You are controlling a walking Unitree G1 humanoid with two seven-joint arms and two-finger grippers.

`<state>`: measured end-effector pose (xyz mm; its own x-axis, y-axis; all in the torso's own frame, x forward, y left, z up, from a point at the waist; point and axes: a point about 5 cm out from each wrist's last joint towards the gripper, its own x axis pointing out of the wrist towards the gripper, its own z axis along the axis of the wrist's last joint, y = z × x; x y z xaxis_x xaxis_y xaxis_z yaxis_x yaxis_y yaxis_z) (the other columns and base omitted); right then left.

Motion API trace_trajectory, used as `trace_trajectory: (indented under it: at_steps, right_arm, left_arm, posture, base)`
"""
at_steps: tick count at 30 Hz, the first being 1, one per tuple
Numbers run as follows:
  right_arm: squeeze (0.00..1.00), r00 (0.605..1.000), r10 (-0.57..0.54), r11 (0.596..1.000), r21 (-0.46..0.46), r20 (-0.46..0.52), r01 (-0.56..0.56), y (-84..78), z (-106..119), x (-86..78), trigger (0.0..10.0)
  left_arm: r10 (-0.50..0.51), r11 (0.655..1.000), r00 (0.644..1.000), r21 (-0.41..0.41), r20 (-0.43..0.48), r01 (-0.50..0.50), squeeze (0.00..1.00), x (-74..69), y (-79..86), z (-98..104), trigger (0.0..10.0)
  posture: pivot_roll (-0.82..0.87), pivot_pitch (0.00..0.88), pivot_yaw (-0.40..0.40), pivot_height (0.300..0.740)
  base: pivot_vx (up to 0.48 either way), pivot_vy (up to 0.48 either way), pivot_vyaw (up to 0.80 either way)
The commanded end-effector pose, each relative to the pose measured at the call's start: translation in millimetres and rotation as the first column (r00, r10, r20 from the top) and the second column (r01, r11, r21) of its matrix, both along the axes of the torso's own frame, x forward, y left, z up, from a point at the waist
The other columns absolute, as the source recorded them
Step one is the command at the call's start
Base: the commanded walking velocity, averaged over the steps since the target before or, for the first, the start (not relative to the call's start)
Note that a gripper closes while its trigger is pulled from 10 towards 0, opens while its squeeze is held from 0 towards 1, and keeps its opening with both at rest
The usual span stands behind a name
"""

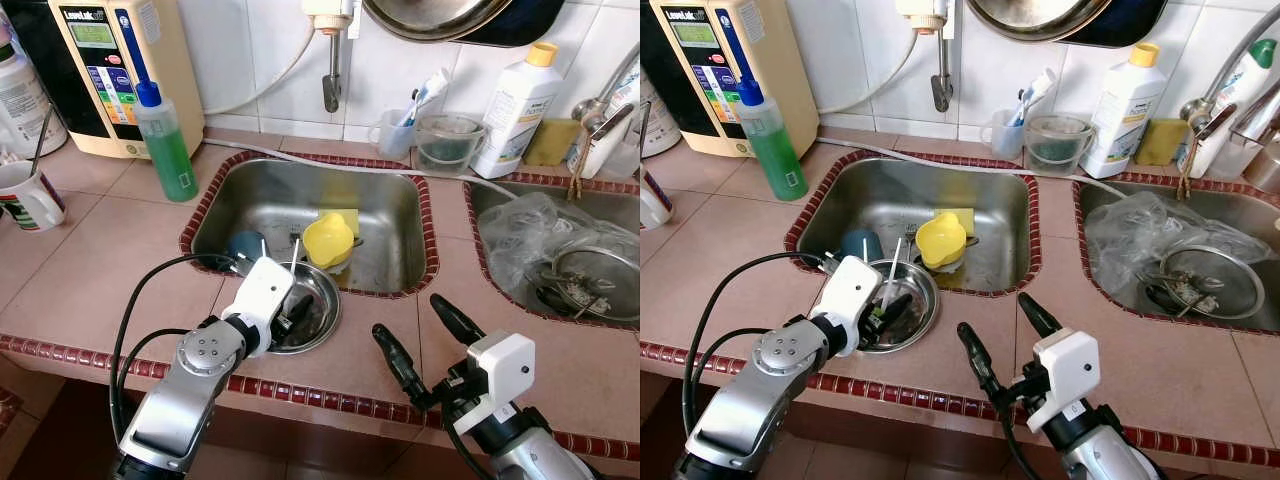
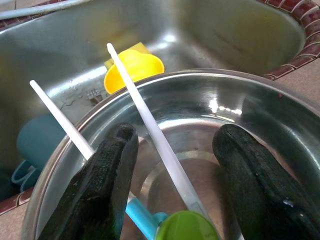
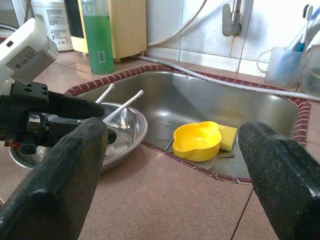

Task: Kitchen organization

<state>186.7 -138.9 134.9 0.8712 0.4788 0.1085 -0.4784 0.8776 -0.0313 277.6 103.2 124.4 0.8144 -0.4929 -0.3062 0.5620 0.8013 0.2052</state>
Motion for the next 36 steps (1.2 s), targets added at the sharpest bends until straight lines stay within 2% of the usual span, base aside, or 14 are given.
trace_trajectory:
  at_steps: [1,6,10,20,28,36]
  right_arm:
    - [0.00,1.000,-0.009,1.000,-0.003,-0.004,0.009,-0.9,0,0.8,10.0]
    - [0.00,1.000,-0.008,1.000,-0.003,-0.002,0.008,-0.9,0,1.5,10.0]
    - [0.00,1.000,-0.009,1.000,-0.003,-0.002,0.009,-1.2,1,1.9,10.0]
    - [0.00,1.000,-0.013,1.000,-0.003,0.003,0.013,-2.1,1,3.6,10.0]
    - [0.00,1.000,-0.016,1.000,-0.004,0.004,0.016,-1.9,1,3.9,10.0]
    - [0.00,1.000,-0.023,1.000,-0.007,0.008,0.023,-1.7,1,4.1,10.0]
  left_arm:
    - [-0.023,1.000,1.000,-0.002,0.001,0.023,0.00,-0.6,-1.0,2,10.0]
    - [-0.059,0.998,0.998,0.017,0.025,0.059,0.00,-1.1,-1.7,6,10.0]
    - [-0.116,0.992,0.992,0.063,0.041,0.114,0.00,-5.0,-3.3,6,10.0]
    - [-0.155,0.983,0.987,0.105,0.046,0.149,0.00,-6.5,-1.0,6,10.0]
    - [-0.170,0.974,0.985,0.152,-0.005,0.169,0.00,-9.0,-5.4,-3,10.0]
    - [-0.105,0.985,0.990,0.125,-0.091,0.116,0.00,-6.7,-7.0,-10,10.0]
  posture:
    - [-0.13,0.075,0.037,0.740]
    - [-0.13,0.075,0.037,0.740]
    - [-0.13,0.075,0.038,0.740]
    - [-0.12,0.073,0.038,0.740]
    - [-0.13,0.069,0.043,0.740]
    - [-0.14,0.059,0.050,0.740]
  base:
    - [0.000,0.000,0.00]
    - [0.000,0.000,0.00]
    - [0.000,0.000,0.00]
    - [0.000,0.000,0.00]
    - [0.000,0.000,0.00]
    - [0.000,0.000,0.00]
